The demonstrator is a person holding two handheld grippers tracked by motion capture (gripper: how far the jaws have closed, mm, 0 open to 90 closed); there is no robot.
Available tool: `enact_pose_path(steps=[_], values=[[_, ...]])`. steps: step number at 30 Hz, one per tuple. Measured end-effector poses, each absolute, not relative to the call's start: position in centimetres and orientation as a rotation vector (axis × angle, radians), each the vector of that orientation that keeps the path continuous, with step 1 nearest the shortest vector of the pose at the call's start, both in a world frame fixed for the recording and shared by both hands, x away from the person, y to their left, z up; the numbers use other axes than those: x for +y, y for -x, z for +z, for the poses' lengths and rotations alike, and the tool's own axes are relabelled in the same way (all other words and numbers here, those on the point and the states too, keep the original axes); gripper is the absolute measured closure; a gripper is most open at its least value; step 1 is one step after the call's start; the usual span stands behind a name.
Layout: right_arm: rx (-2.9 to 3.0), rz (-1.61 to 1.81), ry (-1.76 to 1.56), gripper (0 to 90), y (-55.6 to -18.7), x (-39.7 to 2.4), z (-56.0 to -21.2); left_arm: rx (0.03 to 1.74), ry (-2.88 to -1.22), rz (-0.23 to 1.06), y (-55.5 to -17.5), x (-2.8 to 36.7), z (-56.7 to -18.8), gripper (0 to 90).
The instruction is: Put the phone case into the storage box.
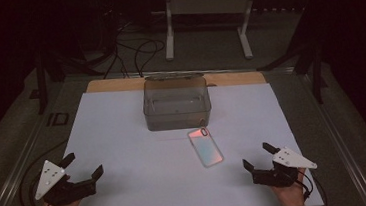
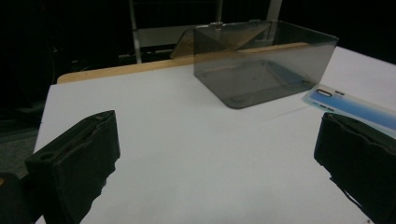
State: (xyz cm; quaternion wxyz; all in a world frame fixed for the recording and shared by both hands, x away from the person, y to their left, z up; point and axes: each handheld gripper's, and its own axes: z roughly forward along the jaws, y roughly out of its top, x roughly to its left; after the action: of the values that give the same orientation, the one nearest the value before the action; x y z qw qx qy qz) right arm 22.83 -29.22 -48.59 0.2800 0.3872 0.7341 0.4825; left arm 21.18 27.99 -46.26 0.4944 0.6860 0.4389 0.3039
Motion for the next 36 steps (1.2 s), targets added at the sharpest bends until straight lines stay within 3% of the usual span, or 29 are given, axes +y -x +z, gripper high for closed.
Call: enact_pose_path(steps=[36], values=[[1.976,1.285,-1.054,9.0,-23.2,-29.3,-49.2,1.019,-1.766,0.704,-22.5,24.9,-44.5,1.6]])
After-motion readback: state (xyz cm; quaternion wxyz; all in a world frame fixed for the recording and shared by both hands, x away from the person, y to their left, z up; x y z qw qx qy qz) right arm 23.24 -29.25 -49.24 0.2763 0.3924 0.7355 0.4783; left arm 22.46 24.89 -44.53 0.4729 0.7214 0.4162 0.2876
